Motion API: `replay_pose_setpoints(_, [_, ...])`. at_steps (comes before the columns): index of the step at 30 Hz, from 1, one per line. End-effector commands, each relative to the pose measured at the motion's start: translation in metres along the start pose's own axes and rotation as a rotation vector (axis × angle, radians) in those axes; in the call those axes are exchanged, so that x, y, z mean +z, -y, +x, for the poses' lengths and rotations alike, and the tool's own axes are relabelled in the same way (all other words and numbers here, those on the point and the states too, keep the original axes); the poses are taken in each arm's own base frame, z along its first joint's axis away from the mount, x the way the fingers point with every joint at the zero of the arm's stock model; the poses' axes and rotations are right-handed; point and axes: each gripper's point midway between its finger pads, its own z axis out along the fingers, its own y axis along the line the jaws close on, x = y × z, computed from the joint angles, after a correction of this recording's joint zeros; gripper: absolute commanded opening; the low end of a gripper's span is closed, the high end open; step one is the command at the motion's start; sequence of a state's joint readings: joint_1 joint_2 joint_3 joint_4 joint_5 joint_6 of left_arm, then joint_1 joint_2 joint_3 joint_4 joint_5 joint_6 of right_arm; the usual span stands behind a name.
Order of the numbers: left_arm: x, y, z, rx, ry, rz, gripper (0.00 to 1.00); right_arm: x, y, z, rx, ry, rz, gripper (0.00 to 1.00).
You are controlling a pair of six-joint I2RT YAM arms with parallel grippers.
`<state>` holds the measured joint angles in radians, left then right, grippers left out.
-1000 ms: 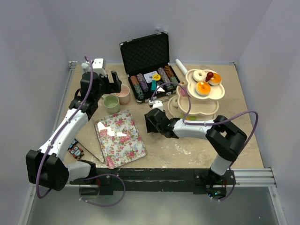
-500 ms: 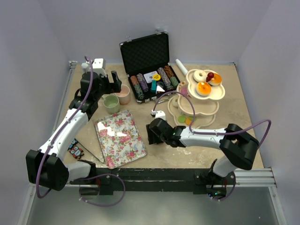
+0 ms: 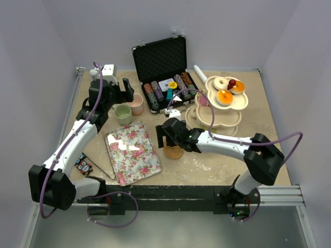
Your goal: Serve the afternoon tea
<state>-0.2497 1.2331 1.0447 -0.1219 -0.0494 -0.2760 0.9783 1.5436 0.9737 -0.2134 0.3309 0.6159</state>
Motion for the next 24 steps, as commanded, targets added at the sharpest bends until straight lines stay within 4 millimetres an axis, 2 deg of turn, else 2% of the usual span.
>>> replay_pose_setpoints(1, [0.003,0.0,-0.001,0.016,0.011,-0.003,0.99,0.015,0.013,0.006,-0.064,-0.035,0.055,0.98])
replay_pose_setpoints(12, [0.003,0.001,-0.001,0.015,0.009,0.003,0.99,0.018,0.024,0.032,-0.045,-0.095,0.106,0.98])
replay_pose_setpoints(18, [0.005,0.002,0.002,0.012,0.0,0.01,0.99,0.013,0.038,0.038,-0.025,-0.089,0.16,0.98])
replay_pose_setpoints(24, [0.005,0.003,0.002,0.011,-0.003,0.014,0.99,0.014,0.034,0.056,-0.033,-0.136,0.146,0.98])
